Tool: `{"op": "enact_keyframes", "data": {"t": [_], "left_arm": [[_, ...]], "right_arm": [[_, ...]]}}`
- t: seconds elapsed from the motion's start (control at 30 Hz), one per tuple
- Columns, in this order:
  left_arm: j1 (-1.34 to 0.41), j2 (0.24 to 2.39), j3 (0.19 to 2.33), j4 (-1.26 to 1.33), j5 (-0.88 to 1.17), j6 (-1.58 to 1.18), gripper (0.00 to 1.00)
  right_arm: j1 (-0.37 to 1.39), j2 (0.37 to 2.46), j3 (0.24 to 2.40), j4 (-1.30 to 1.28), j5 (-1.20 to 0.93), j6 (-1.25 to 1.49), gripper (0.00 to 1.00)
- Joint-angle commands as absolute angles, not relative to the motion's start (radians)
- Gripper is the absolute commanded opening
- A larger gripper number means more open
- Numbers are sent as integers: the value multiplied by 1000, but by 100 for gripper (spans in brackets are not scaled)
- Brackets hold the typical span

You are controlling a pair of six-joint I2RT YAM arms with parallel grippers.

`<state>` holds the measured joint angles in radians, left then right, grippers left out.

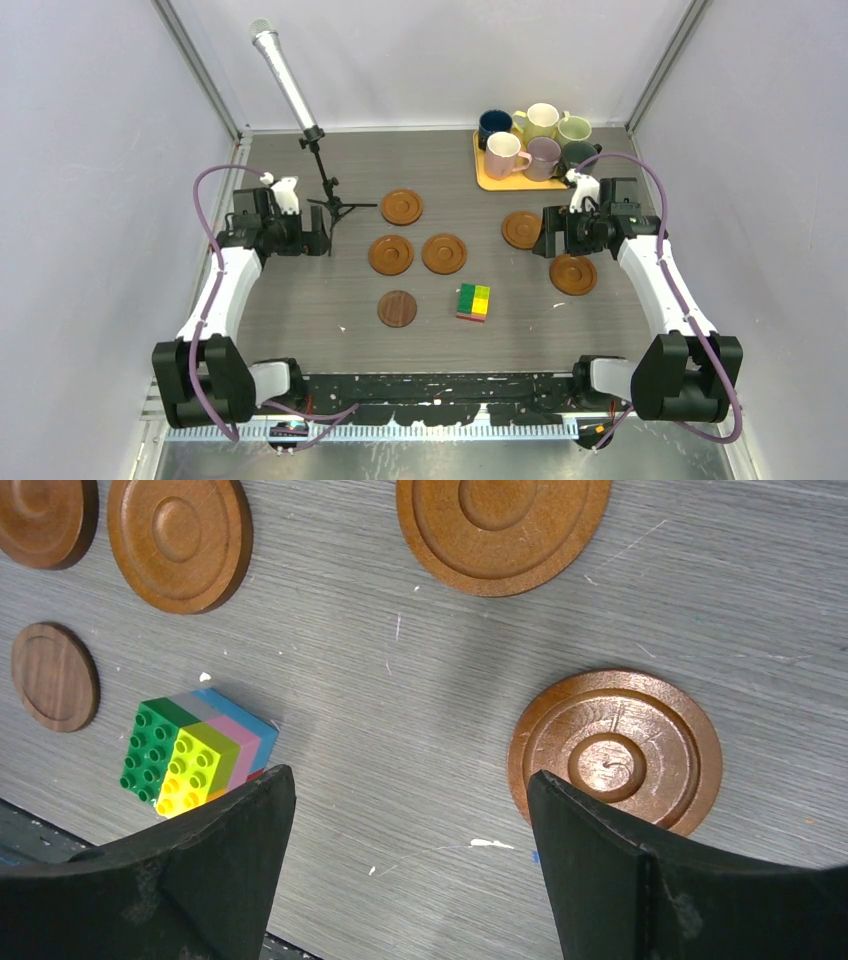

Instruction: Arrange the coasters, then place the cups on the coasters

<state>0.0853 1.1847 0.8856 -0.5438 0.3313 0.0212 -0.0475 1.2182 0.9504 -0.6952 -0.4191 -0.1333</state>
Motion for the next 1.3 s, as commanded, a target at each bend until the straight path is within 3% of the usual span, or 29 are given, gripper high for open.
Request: {"op": "enact_keyframes", "data": {"t": [0.0, 0.5, 1.27], "left_arm": [[82, 1257, 874, -400, 403, -38, 99], [72, 1573, 960, -206, 354, -74, 84], [55, 1901, 1238, -175, 234, -192, 79]], "right_arm": [[-43, 1229, 972, -659, -384, -137, 90], [-44, 1271, 943, -645, -361, -154, 90], [-44, 1278, 989, -655, -405, -145, 90]]}}
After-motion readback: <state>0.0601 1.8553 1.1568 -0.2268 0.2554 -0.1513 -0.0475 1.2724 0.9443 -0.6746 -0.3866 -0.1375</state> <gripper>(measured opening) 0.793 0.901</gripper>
